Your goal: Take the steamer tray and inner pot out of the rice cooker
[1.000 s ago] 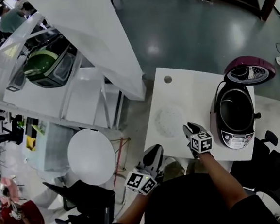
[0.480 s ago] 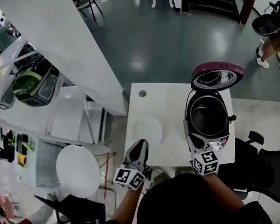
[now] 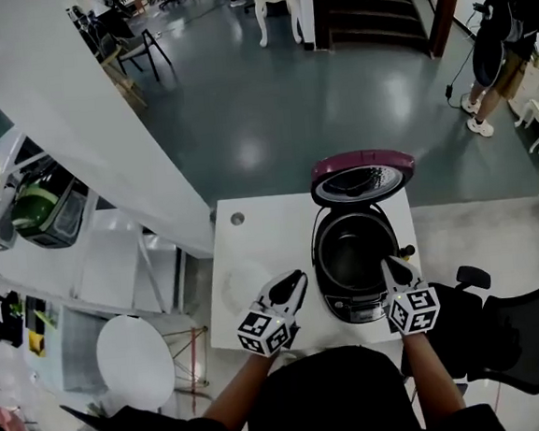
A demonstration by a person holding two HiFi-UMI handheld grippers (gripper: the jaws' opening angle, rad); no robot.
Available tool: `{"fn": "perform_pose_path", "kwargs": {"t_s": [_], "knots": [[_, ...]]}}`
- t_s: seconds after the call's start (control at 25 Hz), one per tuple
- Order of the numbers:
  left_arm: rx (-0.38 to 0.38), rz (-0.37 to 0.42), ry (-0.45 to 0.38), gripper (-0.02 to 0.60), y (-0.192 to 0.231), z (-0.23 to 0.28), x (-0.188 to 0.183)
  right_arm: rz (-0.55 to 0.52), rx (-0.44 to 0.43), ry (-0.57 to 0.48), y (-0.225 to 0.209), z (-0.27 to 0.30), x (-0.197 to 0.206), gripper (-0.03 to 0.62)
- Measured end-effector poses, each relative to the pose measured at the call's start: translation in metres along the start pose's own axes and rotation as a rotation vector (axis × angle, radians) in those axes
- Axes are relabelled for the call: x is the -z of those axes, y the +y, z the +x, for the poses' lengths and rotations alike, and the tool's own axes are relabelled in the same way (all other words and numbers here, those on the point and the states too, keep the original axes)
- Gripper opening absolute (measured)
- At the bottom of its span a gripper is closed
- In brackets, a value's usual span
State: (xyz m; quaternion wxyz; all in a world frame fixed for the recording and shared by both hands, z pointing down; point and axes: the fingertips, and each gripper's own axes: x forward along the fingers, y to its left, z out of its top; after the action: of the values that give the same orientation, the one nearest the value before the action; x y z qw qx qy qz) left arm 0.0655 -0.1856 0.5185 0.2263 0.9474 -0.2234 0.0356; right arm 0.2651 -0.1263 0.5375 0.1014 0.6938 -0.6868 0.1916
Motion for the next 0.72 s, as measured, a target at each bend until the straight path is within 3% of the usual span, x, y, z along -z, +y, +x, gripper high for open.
{"fn": "perform_pose_path", "kwargs": {"t_s": [0.16, 0.4, 0.72], "knots": [[0.009, 0.034, 0.054, 0.025, 0.0, 0.04, 0.009, -0.041, 0.035, 0.014, -0.045, 0.011, -0.005, 0.014], [-0.139, 0.069, 0.19, 0.025, 0.027, 0.083, 0.04, -0.052, 0.026, 0.12, -0.094, 0.038, 0.012, 0.014], [-0.21, 0.077, 0.3, 0.03, 0.04, 0.123, 0.068, -0.118, -0.063, 0.29, -0.117, 0.07, 0.033, 0.014]]}}
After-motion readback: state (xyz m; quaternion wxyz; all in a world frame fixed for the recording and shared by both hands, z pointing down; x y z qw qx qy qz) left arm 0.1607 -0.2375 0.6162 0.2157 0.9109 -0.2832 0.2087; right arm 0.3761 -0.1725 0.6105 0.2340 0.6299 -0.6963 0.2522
